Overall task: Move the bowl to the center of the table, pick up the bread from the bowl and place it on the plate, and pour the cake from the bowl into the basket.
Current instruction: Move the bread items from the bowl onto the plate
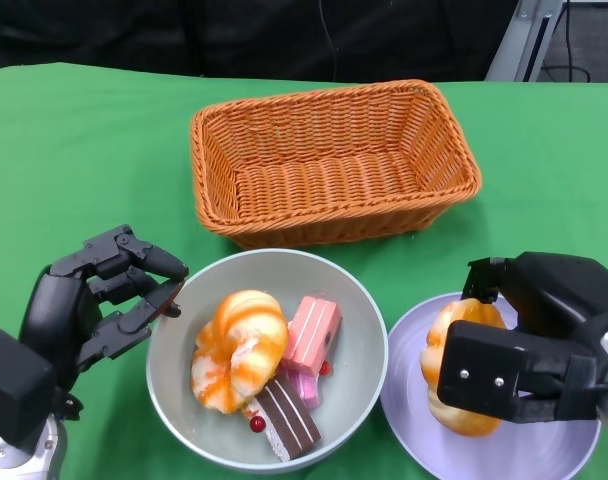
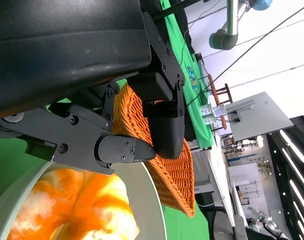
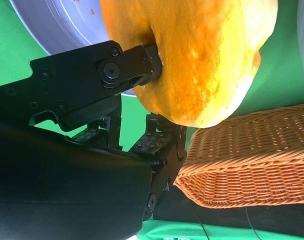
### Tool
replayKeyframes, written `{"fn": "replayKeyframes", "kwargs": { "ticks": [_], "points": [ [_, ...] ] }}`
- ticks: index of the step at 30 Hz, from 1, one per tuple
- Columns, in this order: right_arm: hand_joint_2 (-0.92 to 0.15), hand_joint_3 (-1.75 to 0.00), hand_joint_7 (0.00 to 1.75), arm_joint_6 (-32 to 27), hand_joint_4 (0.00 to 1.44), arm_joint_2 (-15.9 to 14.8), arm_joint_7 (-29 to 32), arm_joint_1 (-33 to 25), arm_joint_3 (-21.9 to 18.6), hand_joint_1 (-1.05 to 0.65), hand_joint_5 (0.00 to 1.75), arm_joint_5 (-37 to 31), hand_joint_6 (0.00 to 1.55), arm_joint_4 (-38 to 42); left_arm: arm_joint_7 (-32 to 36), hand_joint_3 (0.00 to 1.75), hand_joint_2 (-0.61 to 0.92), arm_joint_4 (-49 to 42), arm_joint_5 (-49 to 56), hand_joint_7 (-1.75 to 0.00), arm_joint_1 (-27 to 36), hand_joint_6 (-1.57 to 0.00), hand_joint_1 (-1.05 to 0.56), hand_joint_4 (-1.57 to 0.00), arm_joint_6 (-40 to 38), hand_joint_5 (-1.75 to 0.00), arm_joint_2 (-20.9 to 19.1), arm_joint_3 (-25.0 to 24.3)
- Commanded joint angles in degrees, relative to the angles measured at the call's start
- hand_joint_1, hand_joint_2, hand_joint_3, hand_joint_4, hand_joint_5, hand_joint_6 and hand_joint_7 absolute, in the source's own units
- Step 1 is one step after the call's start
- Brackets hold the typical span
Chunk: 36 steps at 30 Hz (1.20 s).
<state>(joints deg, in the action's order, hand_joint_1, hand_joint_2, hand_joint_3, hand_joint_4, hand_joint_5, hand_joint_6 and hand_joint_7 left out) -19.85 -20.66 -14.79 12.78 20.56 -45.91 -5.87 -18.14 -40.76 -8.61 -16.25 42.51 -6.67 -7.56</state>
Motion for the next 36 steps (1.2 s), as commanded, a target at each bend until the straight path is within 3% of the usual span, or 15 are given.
{"fn": "replayKeyframes", "kwargs": {
  "ticks": [1,2,5,11,14,23,27,31,33,34,35,36],
  "points": [
    [-0.92,-0.1,0.26,-0.5,0.83,-0.7,-0.6,-0.2,-0.9,-0.5,0.42,0.3,0.93,-0.3,-0.3,0.33,0.9,0.6,0.0,-1.08,1.0,-0.8,-0.21,-0.74,-0.2,-1.47,-0.8,-0.2],
    [-0.92,-0.11,0.11,-1.0,0.83,-0.7,-1.3,-0.1,-0.8,-0.52,0.23,0.1,0.83,-0.6,-0.3,0.33,0.9,0.6,0.1,-1.09,1.0,-0.8,-0.2,-0.74,-0.1,-1.47,-0.9,-0.1],
    [-0.92,-0.12,0.01,-1.8,0.74,-1.1,-3.2,0.0,-0.3,-0.6,0.05,-0.5,0.55,-1.3,-0.4,0.34,0.9,0.7,-0.1,-1.1,1.0,-0.79,-0.2,-0.73,-0.1,-1.48,-0.8,-0.2],
    [-0.92,-0.14,0.0,-3.8,0.67,-1.2,-5.7,0.1,0.4,-0.74,0.01,-1.9,0.23,-2.3,-0.6,0.36,0.89,0.8,-0.2,-1.11,1.1,-0.79,-0.2,-0.73,-0.2,-1.49,-0.8,-0.1],
    [-0.92,-0.17,0.0,-4.5,0.61,-1.2,-6.7,0.2,0.8,-0.79,0.0,-3.0,0.15,-2.6,-0.6,0.36,0.89,0.5,-0.1,-1.11,1.0,-0.79,-0.2,-0.73,-0.1,-1.49,-0.9,-0.1],
    [-0.92,-0.2,0.03,-5.3,0.53,-0.6,-7.5,0.0,1.0,-0.81,0.0,-4.5,0.21,-2.8,-0.6,0.36,0.88,0.5,0.0,-1.1,1.0,-0.79,-0.2,-0.74,-0.3,-1.48,-0.9,-0.2],
    [-0.92,-0.12,0.06,-5.6,0.6,0.9,-4.8,-0.6,0.1,-0.75,0.04,-4.2,0.35,-2.7,-0.6,0.36,0.88,0.6,0.0,-1.09,1.0,-0.8,-0.21,-0.74,-0.7,-1.48,-0.9,-0.2],
    [-0.92,-0.04,0.09,-4.8,0.79,2.6,-0.1,-1.3,-1.0,-0.7,0.1,-3.3,0.57,-2.0,-0.6,0.36,0.89,0.7,0.1,-1.09,1.1,-0.8,-0.2,-0.73,-0.7,-1.47,-0.8,-0.1],
    [-0.92,-0.01,0.07,-3.7,0.83,3.2,2.7,-1.7,-1.5,-0.67,0.28,-2.7,0.68,-1.5,-0.4,0.36,0.89,0.6,0.4,-1.09,1.1,-0.8,-0.2,-0.73,-0.4,-1.47,-0.8,-0.1],
    [-0.9,-0.01,0.09,-3.3,0.71,3.4,4.0,-1.8,-1.7,-0.66,0.88,-2.5,0.77,-1.2,-0.3,0.36,0.89,0.6,0.5,-1.09,1.1,-0.8,-0.2,-0.74,-0.4,-1.47,-0.8,-0.1],
    [-0.89,0.0,0.1,-2.8,0.64,3.6,4.6,-1.8,-2.0,-0.66,1.14,-1.8,0.8,-0.9,-0.2,0.36,0.89,0.6,0.6,-1.09,1.1,-0.8,-0.2,-0.74,-0.2,-1.47,-0.8,0.0],
    [-0.9,0.0,0.39,-2.4,0.64,3.6,4.8,-1.8,-2.2,-0.63,1.44,-1.1,0.78,-0.8,0.0,0.36,0.89,0.6,0.8,-1.09,1.1,-0.8,-0.2,-0.74,-0.2,-1.47,-0.8,0.0]
  ]
}}
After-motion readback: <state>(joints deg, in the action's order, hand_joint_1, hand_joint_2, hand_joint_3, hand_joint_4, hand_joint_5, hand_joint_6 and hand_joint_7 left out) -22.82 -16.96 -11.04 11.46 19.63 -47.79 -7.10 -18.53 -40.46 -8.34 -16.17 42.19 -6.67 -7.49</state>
